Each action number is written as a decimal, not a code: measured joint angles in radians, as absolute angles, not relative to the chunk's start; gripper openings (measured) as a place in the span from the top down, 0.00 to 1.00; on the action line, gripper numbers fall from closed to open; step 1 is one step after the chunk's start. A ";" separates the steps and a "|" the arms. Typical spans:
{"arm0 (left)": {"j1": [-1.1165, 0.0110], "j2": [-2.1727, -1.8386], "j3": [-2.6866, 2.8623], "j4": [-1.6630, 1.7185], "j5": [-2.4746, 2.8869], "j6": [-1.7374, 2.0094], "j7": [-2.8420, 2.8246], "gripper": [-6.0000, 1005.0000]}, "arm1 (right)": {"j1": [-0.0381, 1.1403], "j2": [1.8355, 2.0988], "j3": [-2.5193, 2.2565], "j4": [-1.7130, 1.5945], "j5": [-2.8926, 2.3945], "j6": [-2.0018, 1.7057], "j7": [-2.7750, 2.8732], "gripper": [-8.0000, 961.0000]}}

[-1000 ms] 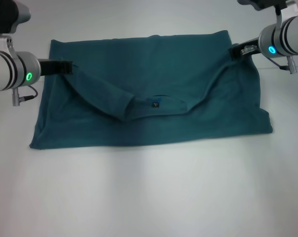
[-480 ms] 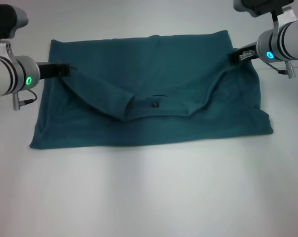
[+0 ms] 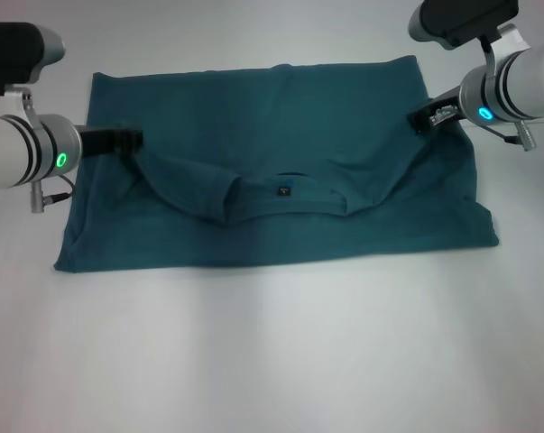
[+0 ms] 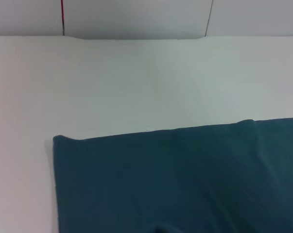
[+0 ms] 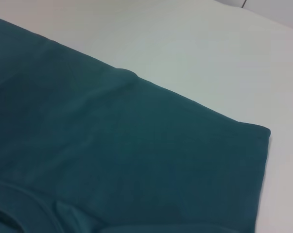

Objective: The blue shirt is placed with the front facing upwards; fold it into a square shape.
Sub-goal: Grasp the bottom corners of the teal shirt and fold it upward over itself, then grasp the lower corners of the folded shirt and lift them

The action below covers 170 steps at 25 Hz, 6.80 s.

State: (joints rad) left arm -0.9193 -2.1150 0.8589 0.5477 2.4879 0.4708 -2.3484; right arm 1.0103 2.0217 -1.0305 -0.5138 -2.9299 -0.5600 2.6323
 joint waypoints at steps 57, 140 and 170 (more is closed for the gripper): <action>-0.601 -2.041 0.577 0.649 2.252 1.011 -2.344 0.42 | 0.487 1.960 -0.693 -0.684 -1.960 -1.355 2.089 0.17; -0.665 -2.060 0.721 0.589 2.281 0.878 -2.391 0.53 | 0.479 1.960 -0.687 -0.673 -1.957 -1.341 2.086 0.17; -0.666 -2.057 0.703 0.654 2.332 0.959 -2.498 0.99 | 0.477 1.957 -0.673 -0.673 -1.951 -1.341 2.085 0.17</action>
